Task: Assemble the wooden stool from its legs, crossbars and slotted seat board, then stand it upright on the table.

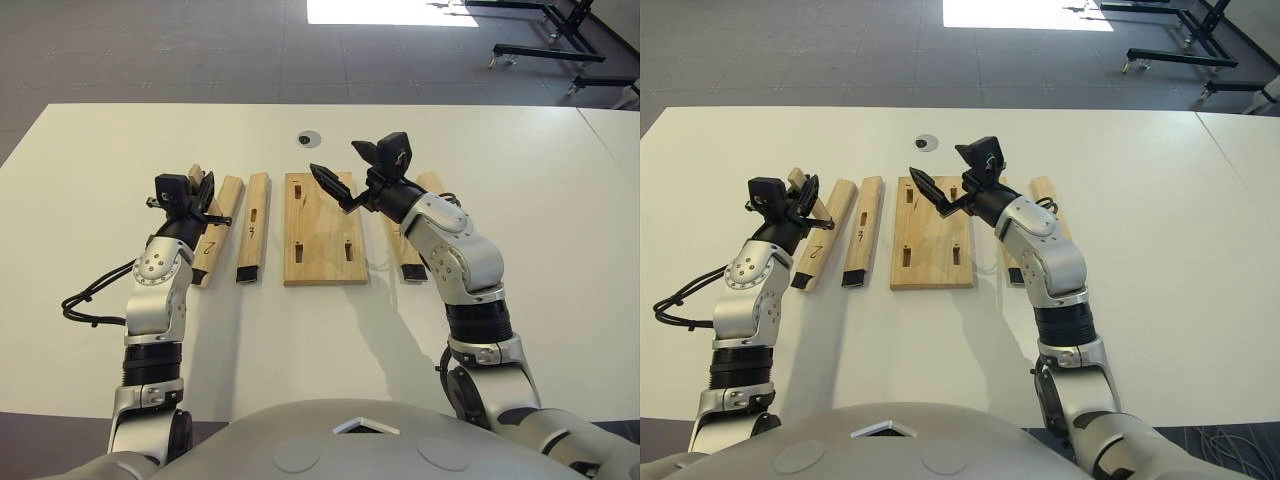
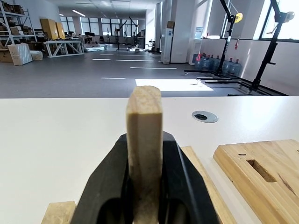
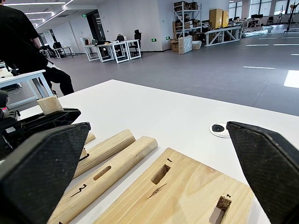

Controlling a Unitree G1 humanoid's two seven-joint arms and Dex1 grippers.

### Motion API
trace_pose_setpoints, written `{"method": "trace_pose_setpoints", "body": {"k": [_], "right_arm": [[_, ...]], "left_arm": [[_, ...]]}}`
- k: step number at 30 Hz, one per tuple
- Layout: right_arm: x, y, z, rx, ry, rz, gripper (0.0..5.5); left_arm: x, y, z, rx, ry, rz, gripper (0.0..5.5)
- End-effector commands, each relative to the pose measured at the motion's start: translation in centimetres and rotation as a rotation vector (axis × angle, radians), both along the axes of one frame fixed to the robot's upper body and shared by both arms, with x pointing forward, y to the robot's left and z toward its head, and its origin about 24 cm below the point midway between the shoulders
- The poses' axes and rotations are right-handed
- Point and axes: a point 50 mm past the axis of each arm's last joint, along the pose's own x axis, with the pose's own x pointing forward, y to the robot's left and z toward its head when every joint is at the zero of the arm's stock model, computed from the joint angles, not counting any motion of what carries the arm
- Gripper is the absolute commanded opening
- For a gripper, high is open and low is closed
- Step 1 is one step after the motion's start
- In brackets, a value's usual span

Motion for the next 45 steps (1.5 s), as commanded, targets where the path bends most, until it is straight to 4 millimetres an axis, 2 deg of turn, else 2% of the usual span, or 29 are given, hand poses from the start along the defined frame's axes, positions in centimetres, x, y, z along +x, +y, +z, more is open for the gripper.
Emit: {"method": "trace_pose_setpoints", "body": {"k": [1, 5, 9, 10, 20, 34, 41, 43, 45], "right_arm": [[0.1, 0.1, 0.5, -0.011, -0.014, 0.002, 5.37], [0.1, 0.0, 0.4, -0.013, -0.012, 0.000, 5.37], [0.1, 0.1, 0.3, -0.013, -0.012, 0.001, 5.37], [0.1, 0.1, 0.3, -0.013, -0.012, 0.001, 5.38], [0.2, 0.1, 0.4, -0.013, -0.013, 0.001, 5.38], [0.0, 0.3, 0.2, -0.006, -0.010, -0.002, 5.38], [-0.1, 0.3, 0.1, -0.001, -0.011, -0.007, 5.38], [-0.2, 0.3, 0.1, 0.001, -0.011, -0.010, 5.38], [-0.1, 0.3, 0.1, 0.001, -0.011, -0.011, 5.38]], "left_arm": [[-0.7, -0.2, -1.4, 0.011, 0.049, -0.006, 0.38], [-2.1, -0.5, -4.6, 0.052, 0.133, -0.019, 0.38], [-3.0, 0.4, -7.7, 0.018, 0.238, 0.020, 0.38], [-3.2, 0.7, -8.1, 0.019, 0.253, 0.032, 0.67], [-3.5, 1.3, -9.4, 0.041, 0.283, 0.051, 2.28], [-1.8, 0.9, -4.6, -0.002, 0.144, 0.073, 4.26], [-2.1, 1.3, 0.0, -0.027, 0.051, 0.087, 4.31], [-2.4, 1.3, 1.6, -0.015, 0.022, 0.076, 4.31], [-2.7, 1.3, 4.0, -0.002, -0.027, 0.063, 4.31]]}}
